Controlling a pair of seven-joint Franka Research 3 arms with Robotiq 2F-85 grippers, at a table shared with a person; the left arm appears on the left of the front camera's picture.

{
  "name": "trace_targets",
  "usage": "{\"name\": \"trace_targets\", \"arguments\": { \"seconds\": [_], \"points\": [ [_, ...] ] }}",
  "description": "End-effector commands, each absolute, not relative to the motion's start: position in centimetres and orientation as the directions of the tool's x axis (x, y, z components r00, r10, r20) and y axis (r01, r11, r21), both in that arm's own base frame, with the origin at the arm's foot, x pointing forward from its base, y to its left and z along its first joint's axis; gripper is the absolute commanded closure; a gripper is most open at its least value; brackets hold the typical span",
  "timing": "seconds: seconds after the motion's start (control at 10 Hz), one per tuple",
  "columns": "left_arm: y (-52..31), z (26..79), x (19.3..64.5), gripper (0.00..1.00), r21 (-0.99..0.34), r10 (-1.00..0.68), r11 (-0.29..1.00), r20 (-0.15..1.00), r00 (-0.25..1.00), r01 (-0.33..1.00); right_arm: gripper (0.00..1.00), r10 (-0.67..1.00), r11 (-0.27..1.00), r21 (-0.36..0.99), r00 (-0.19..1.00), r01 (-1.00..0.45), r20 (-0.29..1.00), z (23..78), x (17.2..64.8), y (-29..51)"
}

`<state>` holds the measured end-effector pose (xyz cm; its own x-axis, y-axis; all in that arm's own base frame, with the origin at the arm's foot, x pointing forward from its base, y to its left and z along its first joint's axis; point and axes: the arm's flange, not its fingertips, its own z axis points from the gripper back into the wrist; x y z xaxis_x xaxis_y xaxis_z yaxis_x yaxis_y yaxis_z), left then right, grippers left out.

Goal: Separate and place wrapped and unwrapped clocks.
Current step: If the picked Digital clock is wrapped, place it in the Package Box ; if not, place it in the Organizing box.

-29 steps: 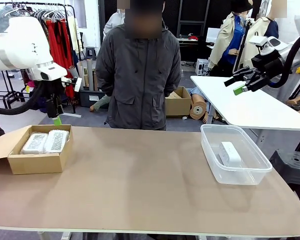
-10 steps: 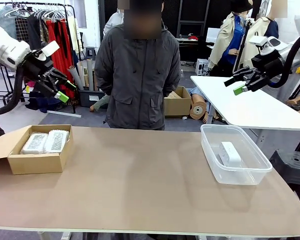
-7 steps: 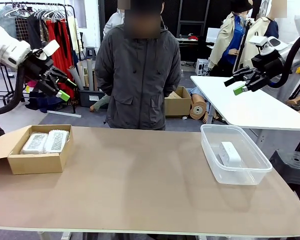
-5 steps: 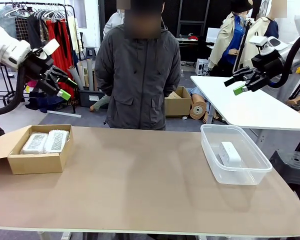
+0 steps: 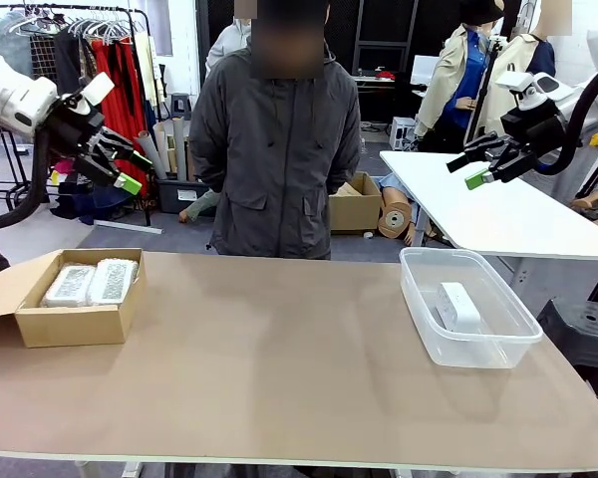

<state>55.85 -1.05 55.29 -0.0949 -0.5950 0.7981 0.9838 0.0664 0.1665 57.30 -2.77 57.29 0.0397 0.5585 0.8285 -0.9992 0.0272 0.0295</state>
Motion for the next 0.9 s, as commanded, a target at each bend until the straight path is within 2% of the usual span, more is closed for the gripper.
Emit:
{"name": "trace_targets", "arguments": {
  "seconds": [0.0,0.1,0.2,0.8],
  "points": [
    [-1.09,54.93,55.48,0.0,0.156,-0.599,0.087,0.798,-0.074,0.984,0.0,0.557,0.022,0.028,0.035,-0.999,0.83,57.54,57.26,-2.78],
    [-1.12,54.67,55.46,0.0,0.123,-0.624,0.052,0.779,-0.064,0.991,0.0,0.557,0.022,0.028,0.035,-0.999,0.83,57.54,57.26,-2.78],
    [-0.99,55.13,55.84,0.0,0.164,-0.596,0.07,0.798,-0.09,0.984,0.0,0.557,0.022,0.028,0.035,-0.999,0.83,57.54,57.26,-2.78],
    [-0.99,55.13,55.84,0.0,0.164,-0.596,0.07,0.798,-0.09,0.984,0.0,0.557,0.022,0.028,0.035,-0.999,0.83,57.54,57.26,-2.78]
  ]
}}
